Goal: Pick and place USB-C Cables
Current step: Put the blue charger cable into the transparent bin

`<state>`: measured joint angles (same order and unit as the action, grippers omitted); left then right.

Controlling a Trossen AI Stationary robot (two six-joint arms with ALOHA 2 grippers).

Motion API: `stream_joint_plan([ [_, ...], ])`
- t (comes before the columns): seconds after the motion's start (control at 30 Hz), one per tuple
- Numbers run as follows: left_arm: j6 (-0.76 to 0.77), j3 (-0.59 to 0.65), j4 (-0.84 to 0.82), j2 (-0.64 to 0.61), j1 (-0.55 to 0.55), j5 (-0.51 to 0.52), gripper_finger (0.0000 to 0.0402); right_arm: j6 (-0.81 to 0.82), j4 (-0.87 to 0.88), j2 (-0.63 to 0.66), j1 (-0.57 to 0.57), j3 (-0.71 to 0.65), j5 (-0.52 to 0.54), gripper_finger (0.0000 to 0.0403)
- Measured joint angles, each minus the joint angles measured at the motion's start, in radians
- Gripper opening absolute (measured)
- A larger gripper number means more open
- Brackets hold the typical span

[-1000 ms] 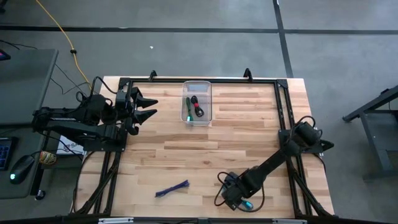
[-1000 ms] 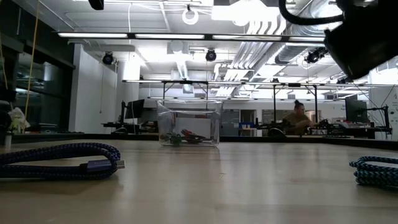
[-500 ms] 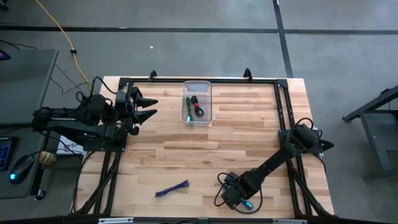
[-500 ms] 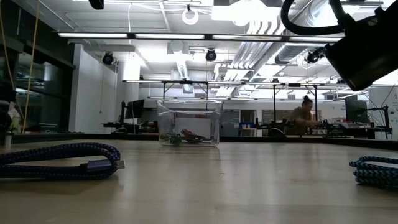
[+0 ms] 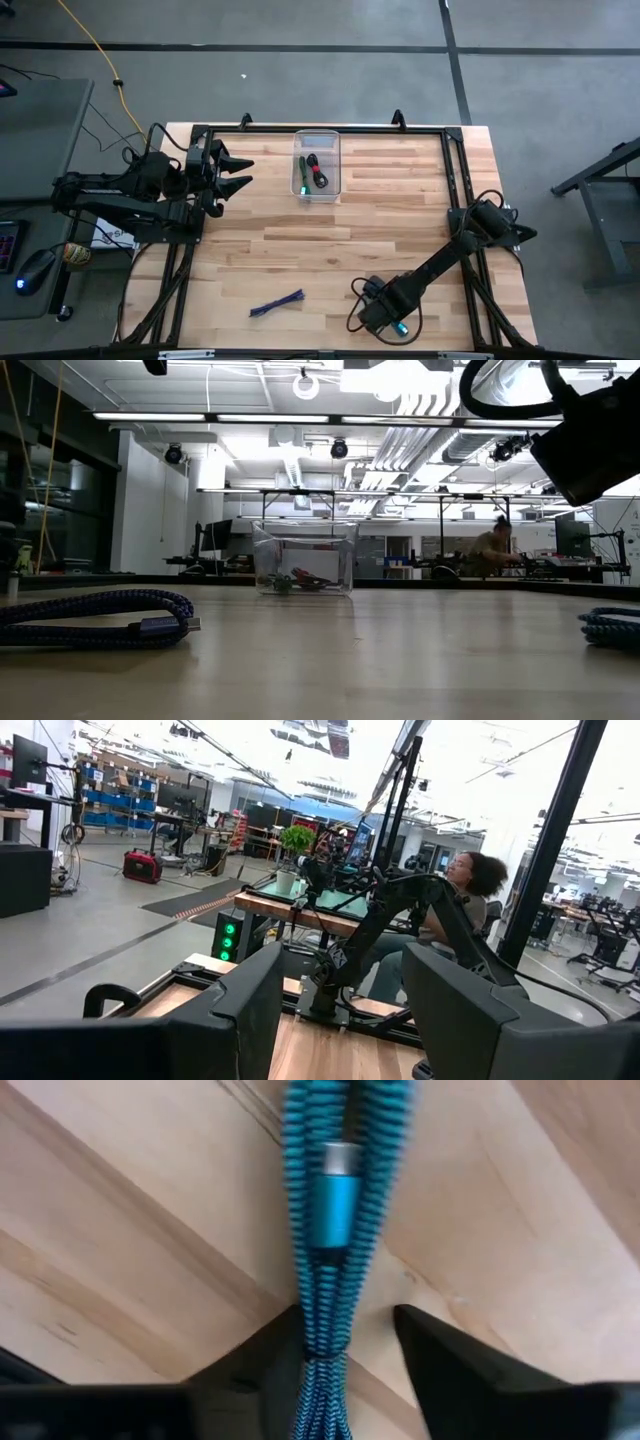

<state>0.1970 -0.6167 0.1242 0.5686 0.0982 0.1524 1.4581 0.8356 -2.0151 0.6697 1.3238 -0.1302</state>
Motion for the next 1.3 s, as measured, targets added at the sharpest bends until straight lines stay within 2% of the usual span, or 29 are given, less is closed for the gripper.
stream_joint_plan([
  [0.2,0.0,0.0,0.0,0.0,0.0,0.0,0.0186,-0.087,0.028,0.0,0.0,-0.001,-0.001,0.0033],
  [0.27,0.0,0.0,0.0,0.0,0.0,0.0,0.0186,-0.136,0.026,0.0,0.001,-0.001,-0.001,0.0014],
  [0.4,0.0,0.0,0.0,0.0,0.0,0.001,0.0186,-0.189,0.026,0.0,0.001,-0.002,-0.016,0.003],
  [0.57,0.0,0.0,0.0,0.0,0.0,0.0,0.0186,-0.29,0.037,0.005,0.021,-0.002,-0.026,0.0009],
  [0.67,0.0,0.0,0.0,0.0,0.0,0.0,0.0186,-0.333,0.042,0.03,0.048,-0.023,-0.02,0.0009],
  [0.8,0.0,0.001,0.0,0.0,0.0,0.002,0.0186,-0.297,0.068,0.116,0.094,-0.108,-0.065,0.0005],
  [0.97,0.001,0.001,0.001,0.001,0.0,0.027,0.0186,-0.172,0.006,0.308,0.158,-0.278,-0.025,0.0003],
  [1.07,0.001,0.001,0.001,0.001,0.0,0.04,0.0186,-0.109,-0.133,0.444,0.177,-0.394,0.044,0.0003],
  [1.13,0.0,0.001,0.002,0.001,0.0,0.041,0.0186,-0.106,-0.257,0.53,0.172,-0.473,0.135,0.0003],
  [1.2,0.0,0.001,0.001,0.001,0.0,0.042,0.0186,-0.13,-0.409,0.597,0.146,-0.548,0.221,0.0002],
  [1.3,0.0,0.001,0.001,0.001,0.0,0.042,0.0186,-0.221,-0.625,0.655,0.069,-0.648,0.289,0.0002],
])
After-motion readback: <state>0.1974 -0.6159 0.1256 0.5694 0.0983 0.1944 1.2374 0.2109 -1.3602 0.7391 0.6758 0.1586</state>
